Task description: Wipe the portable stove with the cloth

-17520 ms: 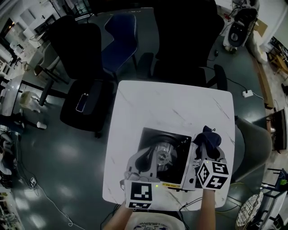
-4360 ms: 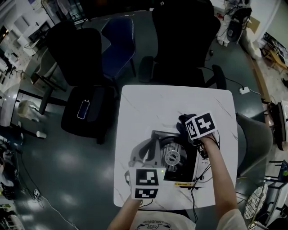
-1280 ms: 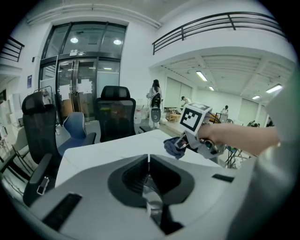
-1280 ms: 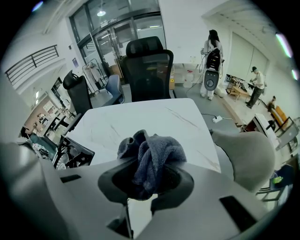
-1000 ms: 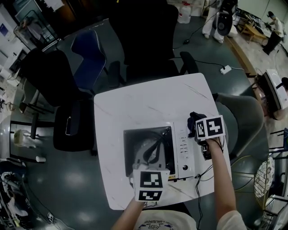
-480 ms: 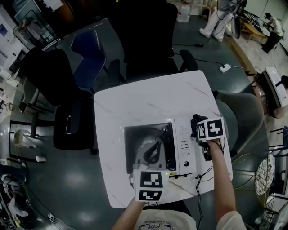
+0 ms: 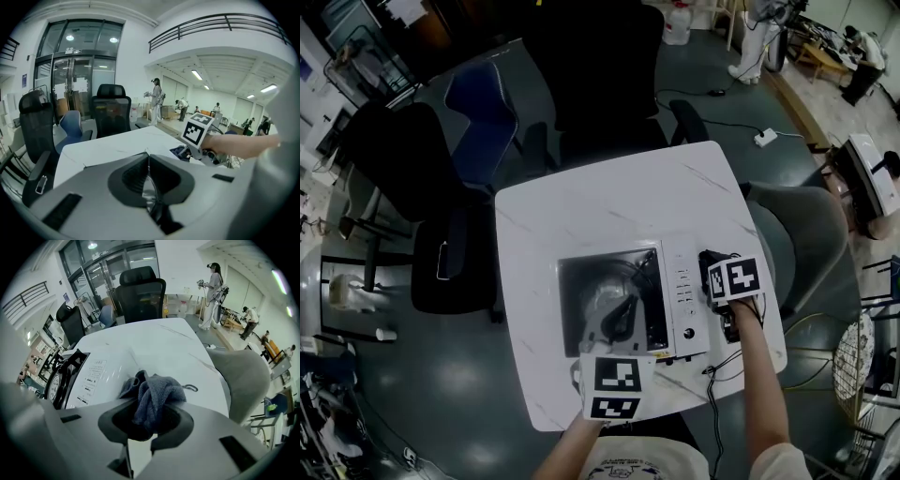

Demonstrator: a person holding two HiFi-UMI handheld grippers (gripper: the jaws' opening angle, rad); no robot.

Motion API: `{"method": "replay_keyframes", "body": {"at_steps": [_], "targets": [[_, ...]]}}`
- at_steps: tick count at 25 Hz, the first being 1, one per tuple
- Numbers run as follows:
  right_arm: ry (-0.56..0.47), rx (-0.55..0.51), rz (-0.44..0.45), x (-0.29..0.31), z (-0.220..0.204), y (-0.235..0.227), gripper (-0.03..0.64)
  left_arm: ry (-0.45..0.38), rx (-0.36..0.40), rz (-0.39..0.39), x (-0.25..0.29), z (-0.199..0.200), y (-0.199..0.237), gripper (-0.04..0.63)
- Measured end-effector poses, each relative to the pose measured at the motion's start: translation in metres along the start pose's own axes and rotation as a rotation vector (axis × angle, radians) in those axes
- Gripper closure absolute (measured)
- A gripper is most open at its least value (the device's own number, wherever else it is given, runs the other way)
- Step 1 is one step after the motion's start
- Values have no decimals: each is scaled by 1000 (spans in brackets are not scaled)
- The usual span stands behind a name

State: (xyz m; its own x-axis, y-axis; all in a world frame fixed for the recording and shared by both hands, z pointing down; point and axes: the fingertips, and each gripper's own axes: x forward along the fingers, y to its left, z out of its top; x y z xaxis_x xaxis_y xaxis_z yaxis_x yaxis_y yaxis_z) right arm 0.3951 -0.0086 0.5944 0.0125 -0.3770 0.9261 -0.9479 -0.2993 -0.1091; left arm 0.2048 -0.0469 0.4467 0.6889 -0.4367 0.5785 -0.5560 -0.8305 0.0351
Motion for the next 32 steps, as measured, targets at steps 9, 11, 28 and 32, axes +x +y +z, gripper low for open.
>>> {"method": "replay_keyframes", "body": {"at_steps": [9, 11, 28, 32], "targets": [[9, -16, 5, -9, -19, 4, 535, -5, 18, -33, -4, -1, -13, 572], [16, -18, 6, -11, -26, 5, 535, -6, 23, -42, -6, -1, -16, 572], [54, -3, 28, -30, -96, 14, 535, -13, 45, -108, -20, -7, -39, 574], [57, 13, 23, -38, -110, 15, 537, -8, 42, -122, -25, -12, -44, 574]]}}
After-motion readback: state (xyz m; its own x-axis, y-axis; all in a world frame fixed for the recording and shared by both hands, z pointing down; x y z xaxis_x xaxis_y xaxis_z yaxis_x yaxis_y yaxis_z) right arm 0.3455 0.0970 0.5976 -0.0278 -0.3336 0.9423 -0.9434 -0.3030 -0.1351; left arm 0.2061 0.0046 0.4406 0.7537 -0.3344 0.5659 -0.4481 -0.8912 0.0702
